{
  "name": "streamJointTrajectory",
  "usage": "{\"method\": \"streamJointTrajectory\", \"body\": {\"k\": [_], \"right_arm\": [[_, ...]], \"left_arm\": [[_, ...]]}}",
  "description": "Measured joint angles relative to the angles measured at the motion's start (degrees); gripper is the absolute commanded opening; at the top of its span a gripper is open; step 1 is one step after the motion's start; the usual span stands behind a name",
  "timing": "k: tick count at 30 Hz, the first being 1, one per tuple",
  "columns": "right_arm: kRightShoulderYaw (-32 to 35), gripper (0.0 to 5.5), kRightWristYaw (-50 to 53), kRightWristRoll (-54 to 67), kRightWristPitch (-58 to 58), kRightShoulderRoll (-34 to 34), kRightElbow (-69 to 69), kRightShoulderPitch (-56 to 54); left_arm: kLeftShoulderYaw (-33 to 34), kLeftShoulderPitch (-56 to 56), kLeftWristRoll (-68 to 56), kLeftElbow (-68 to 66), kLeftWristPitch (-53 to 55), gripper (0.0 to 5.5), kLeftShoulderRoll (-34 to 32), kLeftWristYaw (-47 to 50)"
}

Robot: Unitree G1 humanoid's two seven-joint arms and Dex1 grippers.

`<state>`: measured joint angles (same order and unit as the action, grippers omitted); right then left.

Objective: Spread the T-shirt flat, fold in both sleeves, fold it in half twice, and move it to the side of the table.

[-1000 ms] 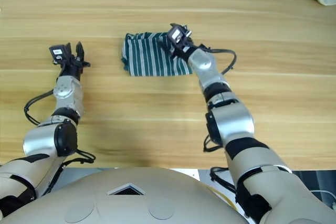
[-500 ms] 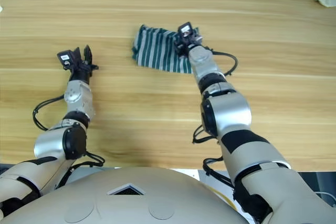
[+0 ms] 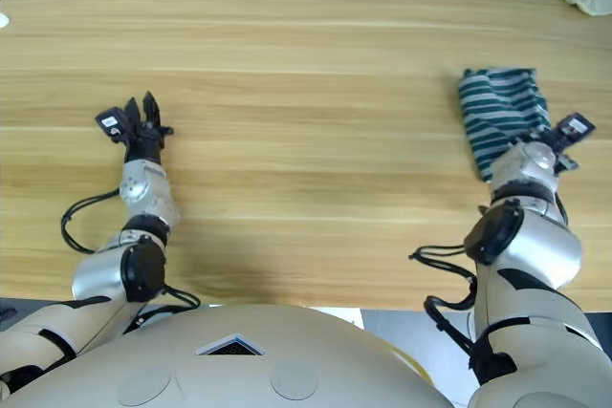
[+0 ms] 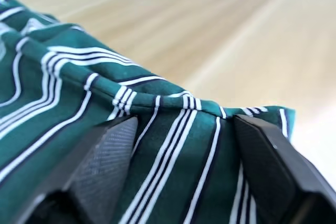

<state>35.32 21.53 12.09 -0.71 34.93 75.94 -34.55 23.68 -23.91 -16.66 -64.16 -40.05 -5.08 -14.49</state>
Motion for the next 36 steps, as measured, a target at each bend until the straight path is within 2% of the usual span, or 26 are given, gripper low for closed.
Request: {"method": "streamJointTrajectory", "body": {"k": [5, 7, 9, 11, 13, 14, 16, 18, 23, 27, 29, 31, 33, 36], "right_arm": [[1.26, 3.32, 1.14, 0.18, 1.60, 0.43, -0.32, 1.98], [0.06, 3.32, 1.22, -0.97, 5.60, -0.38, -0.19, 2.13], [-4.40, 3.32, 2.82, -5.12, 15.47, -2.80, -0.98, 2.58], [-9.81, 3.32, 3.04, -9.69, 27.39, -6.16, -7.19, 3.35], [-19.19, 3.32, 1.66, -16.12, 41.16, -14.88, -21.56, 7.37], [-24.58, 3.32, 0.65, -20.13, 44.06, -19.55, -27.52, 10.75], [-31.53, 3.32, 1.27, -27.17, 44.76, -24.81, -32.91, 16.96], [-35.37, 3.32, 2.16, -31.37, 43.15, -27.36, -29.63, 20.30], [-36.32, 3.32, 3.09, -31.30, 40.62, -27.57, -19.48, 15.62], [-36.74, 3.32, 2.47, -29.64, 42.04, -28.01, -19.61, 15.65], [-37.04, 3.32, 2.25, -29.57, 42.44, -28.07, -20.07, 16.22], [-37.95, 3.35, 2.34, -29.91, 42.44, -28.32, -20.44, 16.55], [-38.54, 3.35, 3.52, -31.22, 42.40, -28.39, -21.03, 16.82], [-39.13, 3.35, 3.98, -31.68, 42.29, -28.34, -21.32, 16.92]], "left_arm": [[1.48, 2.85, -1.72, 3.67, -0.74, 1.93, 0.85, 0.19], [1.50, 3.66, -1.63, 5.17, -1.11, 1.93, 0.99, 0.51], [1.00, 4.37, -0.30, 6.77, -3.49, 1.93, 0.98, 2.64], [-1.47, 4.74, 6.00, 8.02, -6.74, 1.93, 0.52, 6.96], [-7.06, 6.49, 19.06, 9.87, -11.30, 1.93, -0.81, 14.88], [-9.40, 6.66, 23.35, 11.00, -13.21, 1.93, -0.77, 17.05], [-11.36, 6.66, 23.96, 11.51, -14.50, 1.93, 0.52, 17.13], [-10.05, 6.09, 18.91, 9.12, -13.35, 1.93, 1.15, 15.13], [-10.14, 5.25, 18.84, 4.08, -13.92, 1.93, -0.08, 18.86], [-9.85, 5.95, 16.46, 5.23, -15.19, 1.93, 1.06, 18.00], [-12.18, 6.70, 19.05, 6.95, -16.36, 1.93, 1.48, 19.54], [-16.57, 6.94, 24.55, 8.48, -17.10, 2.25, 2.52, 21.36], [-19.24, 6.91, 24.56, 8.83, -17.91, 2.62, 4.23, 19.07], [-20.45, 6.81, 25.65, 8.96, -18.28, 3.15, 4.54, 20.00]]}}
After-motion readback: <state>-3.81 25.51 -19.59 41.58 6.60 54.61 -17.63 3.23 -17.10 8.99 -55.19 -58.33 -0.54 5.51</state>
